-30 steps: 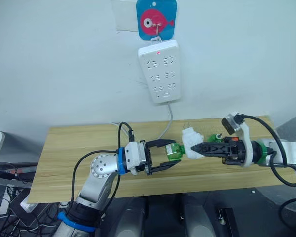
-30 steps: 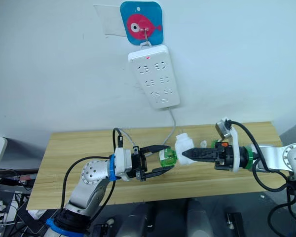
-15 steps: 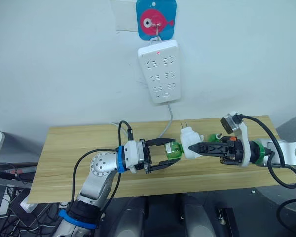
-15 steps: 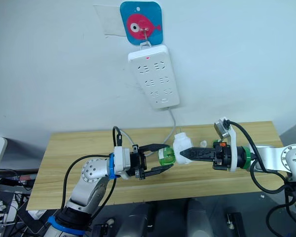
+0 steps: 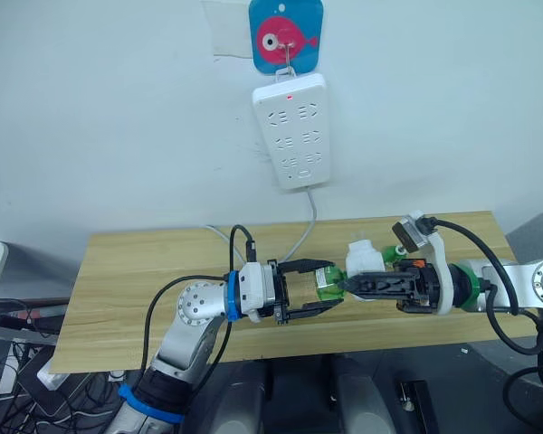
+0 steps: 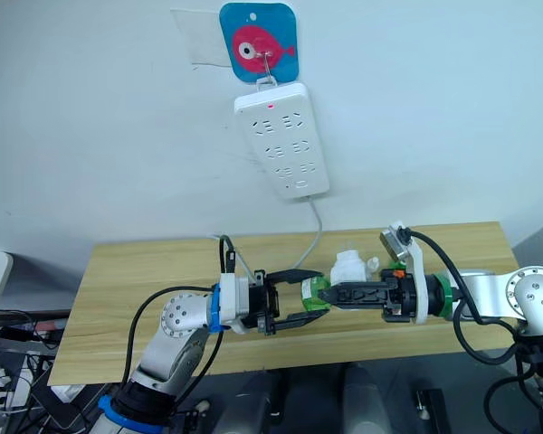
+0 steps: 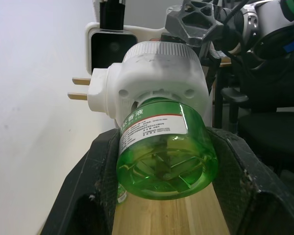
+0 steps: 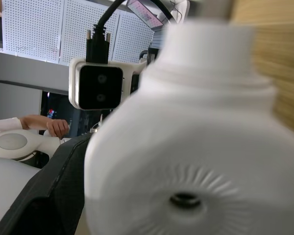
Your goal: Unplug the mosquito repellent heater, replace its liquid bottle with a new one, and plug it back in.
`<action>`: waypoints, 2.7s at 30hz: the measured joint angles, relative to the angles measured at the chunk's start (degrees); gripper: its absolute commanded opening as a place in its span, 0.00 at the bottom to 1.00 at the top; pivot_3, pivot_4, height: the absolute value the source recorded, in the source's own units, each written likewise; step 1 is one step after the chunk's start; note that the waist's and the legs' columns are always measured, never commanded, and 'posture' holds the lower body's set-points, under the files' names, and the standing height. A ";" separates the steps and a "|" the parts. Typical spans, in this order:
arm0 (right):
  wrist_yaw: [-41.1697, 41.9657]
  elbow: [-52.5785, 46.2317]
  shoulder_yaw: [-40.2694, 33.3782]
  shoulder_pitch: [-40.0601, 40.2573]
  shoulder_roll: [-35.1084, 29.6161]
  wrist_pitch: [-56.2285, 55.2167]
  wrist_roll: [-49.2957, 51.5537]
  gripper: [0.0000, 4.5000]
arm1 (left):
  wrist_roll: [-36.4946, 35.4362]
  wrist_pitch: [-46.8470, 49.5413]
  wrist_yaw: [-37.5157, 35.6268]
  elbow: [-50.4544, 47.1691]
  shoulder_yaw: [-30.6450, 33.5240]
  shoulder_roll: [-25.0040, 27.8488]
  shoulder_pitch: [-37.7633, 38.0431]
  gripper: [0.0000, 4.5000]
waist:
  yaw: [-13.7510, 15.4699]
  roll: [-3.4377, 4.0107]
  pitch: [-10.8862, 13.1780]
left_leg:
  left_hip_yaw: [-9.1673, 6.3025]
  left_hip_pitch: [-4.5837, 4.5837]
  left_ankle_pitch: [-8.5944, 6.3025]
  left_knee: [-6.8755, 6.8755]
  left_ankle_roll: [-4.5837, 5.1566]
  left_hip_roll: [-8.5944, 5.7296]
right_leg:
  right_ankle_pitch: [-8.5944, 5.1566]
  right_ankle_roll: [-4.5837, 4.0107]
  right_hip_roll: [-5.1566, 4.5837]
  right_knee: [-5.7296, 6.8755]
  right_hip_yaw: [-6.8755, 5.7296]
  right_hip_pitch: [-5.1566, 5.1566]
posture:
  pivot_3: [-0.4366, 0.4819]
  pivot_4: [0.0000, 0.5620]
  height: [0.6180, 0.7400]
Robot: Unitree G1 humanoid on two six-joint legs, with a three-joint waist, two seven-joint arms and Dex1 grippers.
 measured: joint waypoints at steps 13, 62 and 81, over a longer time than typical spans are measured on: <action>5.20 0.26 1.23 -0.75 -2.50 1.81 0.00 0.98 | -0.91 2.56 1.57 -1.42 0.53 0.13 0.73 0.50 | 0.04 0.01 -0.02 | 0.03 0.01 0.00 0.03 0.00 -0.01 | 0.01 0.02 0.01 0.01 -0.01 0.00 | 0.39 0.49 1.00; 11.41 4.27 -2.50 5.04 -20.10 3.22 -7.25 0.38 | -0.91 4.56 3.11 -2.57 0.51 0.10 0.73 0.50 | 0.15 0.01 -0.02 | 0.07 0.01 0.00 0.03 0.00 0.00 | 0.01 0.02 0.00 0.00 0.00 0.01 | 0.38 0.52 1.00; 13.88 12.41 -5.27 -6.48 -11.54 11.30 -14.12 0.01 | -1.07 4.54 1.85 -2.51 0.51 0.11 0.20 0.50 | 0.08 0.01 -0.02 | 0.12 0.02 -0.01 0.03 0.01 0.00 | 0.02 0.01 0.01 0.02 0.04 0.00 | 0.37 0.52 1.00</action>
